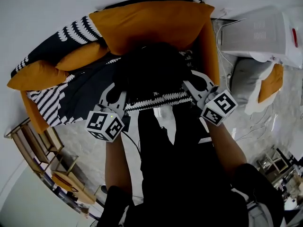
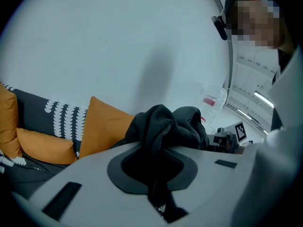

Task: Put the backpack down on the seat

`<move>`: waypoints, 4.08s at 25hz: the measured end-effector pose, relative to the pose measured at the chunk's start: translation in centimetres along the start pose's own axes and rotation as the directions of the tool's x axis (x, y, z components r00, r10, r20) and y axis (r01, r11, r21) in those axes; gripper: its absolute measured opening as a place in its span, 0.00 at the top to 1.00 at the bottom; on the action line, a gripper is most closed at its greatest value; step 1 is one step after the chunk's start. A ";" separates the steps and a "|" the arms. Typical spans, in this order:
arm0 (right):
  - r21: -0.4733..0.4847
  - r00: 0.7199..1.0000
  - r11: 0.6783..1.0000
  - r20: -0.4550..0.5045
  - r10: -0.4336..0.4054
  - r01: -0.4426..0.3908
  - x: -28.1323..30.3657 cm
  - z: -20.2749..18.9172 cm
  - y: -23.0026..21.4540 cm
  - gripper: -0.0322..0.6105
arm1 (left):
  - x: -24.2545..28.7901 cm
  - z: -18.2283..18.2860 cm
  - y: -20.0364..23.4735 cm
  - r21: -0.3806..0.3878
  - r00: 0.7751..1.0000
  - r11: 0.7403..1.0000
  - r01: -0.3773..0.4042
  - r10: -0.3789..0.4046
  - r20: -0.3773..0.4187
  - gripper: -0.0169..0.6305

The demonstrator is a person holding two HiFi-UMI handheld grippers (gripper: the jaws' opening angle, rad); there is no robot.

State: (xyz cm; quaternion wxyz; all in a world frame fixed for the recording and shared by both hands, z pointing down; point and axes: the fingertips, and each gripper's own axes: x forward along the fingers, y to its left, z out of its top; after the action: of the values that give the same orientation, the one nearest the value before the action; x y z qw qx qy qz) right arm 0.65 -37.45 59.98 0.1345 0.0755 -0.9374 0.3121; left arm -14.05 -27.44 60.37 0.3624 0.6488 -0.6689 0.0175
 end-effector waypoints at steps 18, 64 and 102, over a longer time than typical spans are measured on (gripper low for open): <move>-0.239 0.984 0.956 -0.013 -0.177 0.169 6.3 1.1 -5.3 0.88 | 5.4 1.1 5.3 0.044 0.992 0.991 -0.125 0.124 0.016 0.91; -0.209 0.952 0.964 -0.225 -0.209 0.162 11.6 -2.2 -14.1 0.72 | 11.4 -2.2 11.9 0.067 0.954 0.965 -0.254 0.262 -0.146 0.73; -0.310 0.917 0.915 0.378 -0.128 0.256 -6.2 11.6 14.5 0.90 | -13.7 12.0 -3.5 0.240 0.920 0.970 0.030 -0.121 0.373 0.95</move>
State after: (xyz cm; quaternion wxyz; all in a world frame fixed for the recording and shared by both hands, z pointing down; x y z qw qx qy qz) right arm 0.91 -32.66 41.00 0.0075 0.1976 -0.9746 0.1050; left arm -17.91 -22.19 42.98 0.1472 0.7025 -0.6947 -0.0472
